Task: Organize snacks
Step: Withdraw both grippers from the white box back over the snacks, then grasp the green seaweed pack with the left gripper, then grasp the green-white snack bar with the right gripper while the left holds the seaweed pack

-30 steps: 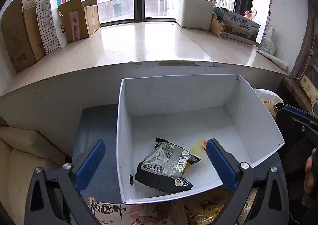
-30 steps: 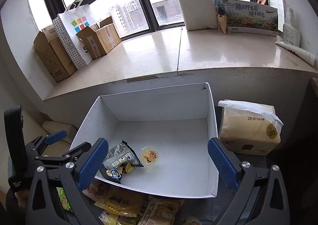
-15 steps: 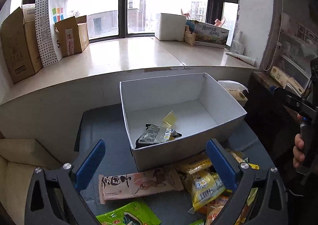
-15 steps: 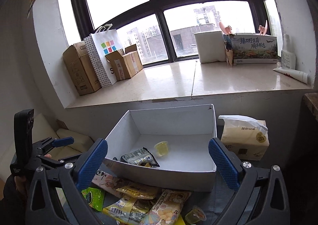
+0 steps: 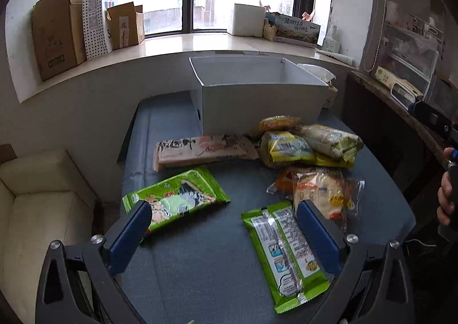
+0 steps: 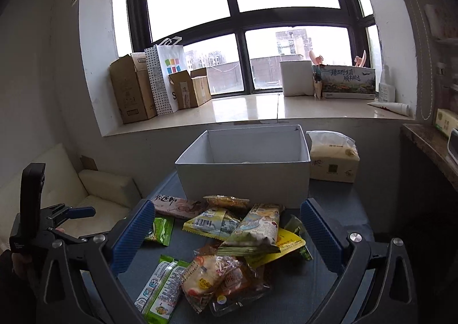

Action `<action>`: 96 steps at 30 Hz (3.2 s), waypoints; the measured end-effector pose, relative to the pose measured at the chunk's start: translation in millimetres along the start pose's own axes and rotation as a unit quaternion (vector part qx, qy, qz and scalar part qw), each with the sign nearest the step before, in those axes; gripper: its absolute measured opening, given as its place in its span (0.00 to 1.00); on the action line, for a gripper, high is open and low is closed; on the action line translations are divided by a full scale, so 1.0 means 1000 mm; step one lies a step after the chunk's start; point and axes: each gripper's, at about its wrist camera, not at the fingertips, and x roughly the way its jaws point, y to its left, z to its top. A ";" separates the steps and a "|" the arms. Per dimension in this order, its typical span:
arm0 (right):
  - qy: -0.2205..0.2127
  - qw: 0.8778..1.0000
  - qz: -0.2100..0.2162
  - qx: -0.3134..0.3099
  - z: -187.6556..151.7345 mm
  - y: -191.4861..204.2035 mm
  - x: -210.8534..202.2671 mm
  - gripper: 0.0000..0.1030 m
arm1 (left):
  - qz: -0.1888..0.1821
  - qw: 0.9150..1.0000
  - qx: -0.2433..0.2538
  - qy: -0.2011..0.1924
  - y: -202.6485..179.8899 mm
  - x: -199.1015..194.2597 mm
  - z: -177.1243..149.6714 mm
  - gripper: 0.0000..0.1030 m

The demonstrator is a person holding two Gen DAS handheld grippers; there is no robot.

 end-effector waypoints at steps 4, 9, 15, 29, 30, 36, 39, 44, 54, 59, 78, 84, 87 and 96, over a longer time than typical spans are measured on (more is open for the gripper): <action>0.015 1.000 0.021 0.017 -0.016 0.001 -0.005 1.00 | -0.002 0.998 0.057 0.012 0.007 0.005 -0.019 1.00; 0.038 0.998 0.028 0.028 -0.021 -0.001 0.002 1.00 | 0.008 0.991 0.122 0.054 0.032 0.035 -0.009 1.00; 0.040 0.999 0.025 0.008 -0.024 0.010 -0.002 1.00 | -0.013 0.976 0.186 0.114 0.056 0.085 0.010 1.00; 0.073 0.997 0.018 -0.007 -0.034 0.016 0.009 1.00 | -0.088 0.949 0.228 0.199 0.082 0.160 0.021 1.00; 0.074 0.997 0.019 -0.010 -0.035 0.017 0.010 1.00 | -0.092 0.949 0.223 0.202 0.082 0.161 0.021 1.00; 0.082 0.996 0.028 -0.019 -0.037 0.026 0.014 1.00 | -0.097 0.954 0.206 0.195 0.081 0.157 0.019 0.94; 0.092 0.995 0.041 -0.015 -0.040 0.028 0.017 1.00 | -0.088 0.959 0.208 0.169 0.067 0.142 0.006 0.79; 0.130 0.990 0.049 0.002 -0.048 0.034 0.030 1.00 | -0.033 0.984 0.142 0.107 0.054 0.103 -0.003 0.77; 0.260 0.964 0.033 0.044 -0.097 0.062 0.079 1.00 | 0.050 0.998 -0.041 0.005 0.067 0.003 -0.026 0.76; 0.320 0.946 0.007 0.043 -0.114 0.086 0.101 1.00 | 0.067 0.995 -0.074 -0.023 0.062 -0.031 -0.038 0.76; 0.327 0.941 0.021 -0.080 -0.136 0.133 0.121 0.60 | 0.062 0.992 -0.095 -0.048 0.067 -0.059 -0.053 0.76; 0.281 0.952 0.102 -0.064 -0.115 0.137 0.086 0.59 | 0.064 0.992 -0.096 -0.057 0.063 -0.065 -0.048 0.76; 0.241 0.963 0.107 -0.059 -0.098 0.133 0.071 0.59 | 0.058 0.991 -0.103 -0.067 0.062 -0.068 -0.042 0.76; 0.119 0.991 0.051 -0.025 -0.042 0.076 0.034 0.59 | 0.043 0.991 -0.087 -0.091 0.025 -0.063 0.005 0.76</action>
